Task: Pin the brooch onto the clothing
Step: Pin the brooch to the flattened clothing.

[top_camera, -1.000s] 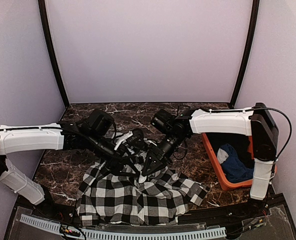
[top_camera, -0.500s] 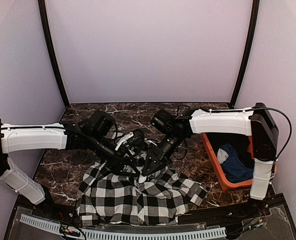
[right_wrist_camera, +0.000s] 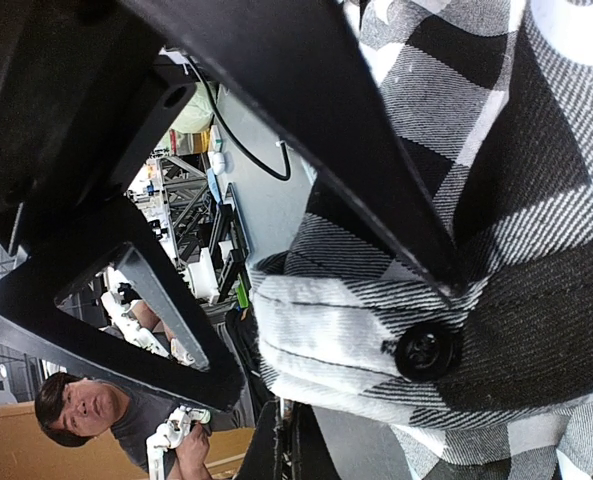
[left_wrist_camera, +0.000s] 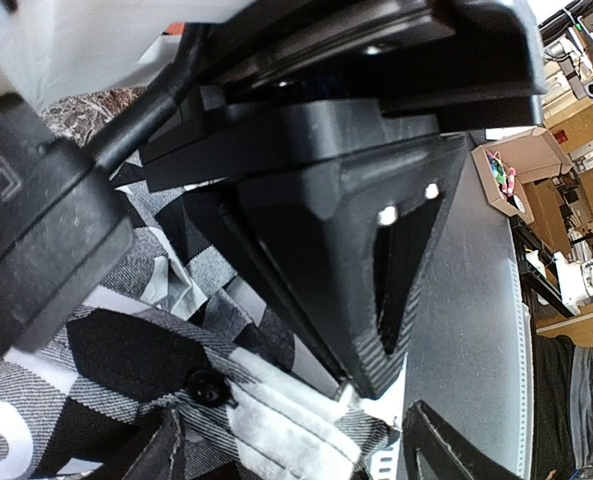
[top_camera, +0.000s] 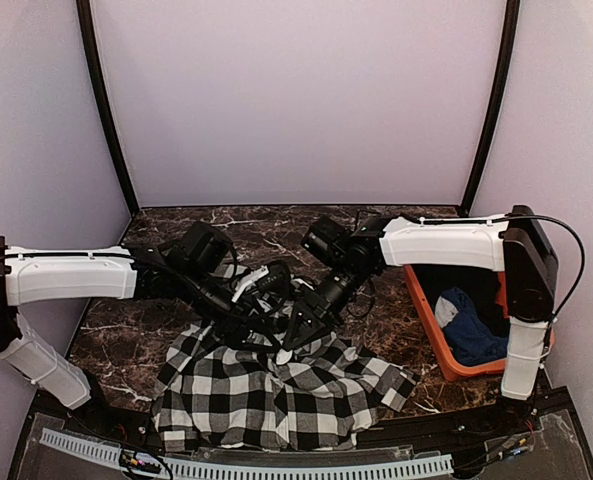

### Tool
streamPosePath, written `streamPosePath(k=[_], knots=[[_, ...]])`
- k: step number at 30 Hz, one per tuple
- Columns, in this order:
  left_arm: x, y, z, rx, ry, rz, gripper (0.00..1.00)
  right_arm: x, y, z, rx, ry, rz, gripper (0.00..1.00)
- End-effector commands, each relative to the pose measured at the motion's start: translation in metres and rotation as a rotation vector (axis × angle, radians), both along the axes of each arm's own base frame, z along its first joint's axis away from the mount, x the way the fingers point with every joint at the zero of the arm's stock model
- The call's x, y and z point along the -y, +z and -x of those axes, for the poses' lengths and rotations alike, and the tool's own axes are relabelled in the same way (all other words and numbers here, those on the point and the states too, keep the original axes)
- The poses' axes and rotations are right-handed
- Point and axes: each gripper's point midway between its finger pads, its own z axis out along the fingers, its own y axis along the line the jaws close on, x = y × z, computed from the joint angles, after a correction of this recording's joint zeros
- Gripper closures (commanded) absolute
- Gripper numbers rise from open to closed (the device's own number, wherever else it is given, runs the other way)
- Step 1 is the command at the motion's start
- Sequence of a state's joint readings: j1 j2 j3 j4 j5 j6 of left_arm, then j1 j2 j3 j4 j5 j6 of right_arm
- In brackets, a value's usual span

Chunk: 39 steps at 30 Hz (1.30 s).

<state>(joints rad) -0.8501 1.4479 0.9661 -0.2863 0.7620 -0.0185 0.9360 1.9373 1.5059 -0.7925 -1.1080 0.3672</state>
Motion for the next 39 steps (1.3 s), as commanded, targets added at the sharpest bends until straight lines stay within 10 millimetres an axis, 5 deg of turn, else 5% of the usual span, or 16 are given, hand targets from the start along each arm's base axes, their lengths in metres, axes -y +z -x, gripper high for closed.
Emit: streamPosePath(k=[1,16,25,39], knots=[[-0.002,-0.009,0.004,-0.022,-0.011,-0.025,0.27,-0.005,0.017,0.003,0.011,0.024,-0.063,1.00],[-0.002,-0.010,0.004,-0.016,-0.011,-0.030,0.32,-0.005,0.021,0.004,0.010,0.027,-0.078,1.00],[-0.009,0.000,0.000,0.031,0.011,-0.022,0.22,-0.004,0.018,0.005,0.010,0.027,-0.072,1.00],[-0.008,-0.006,0.002,0.001,-0.011,-0.024,0.29,-0.004,0.021,0.004,0.015,0.025,-0.076,1.00]])
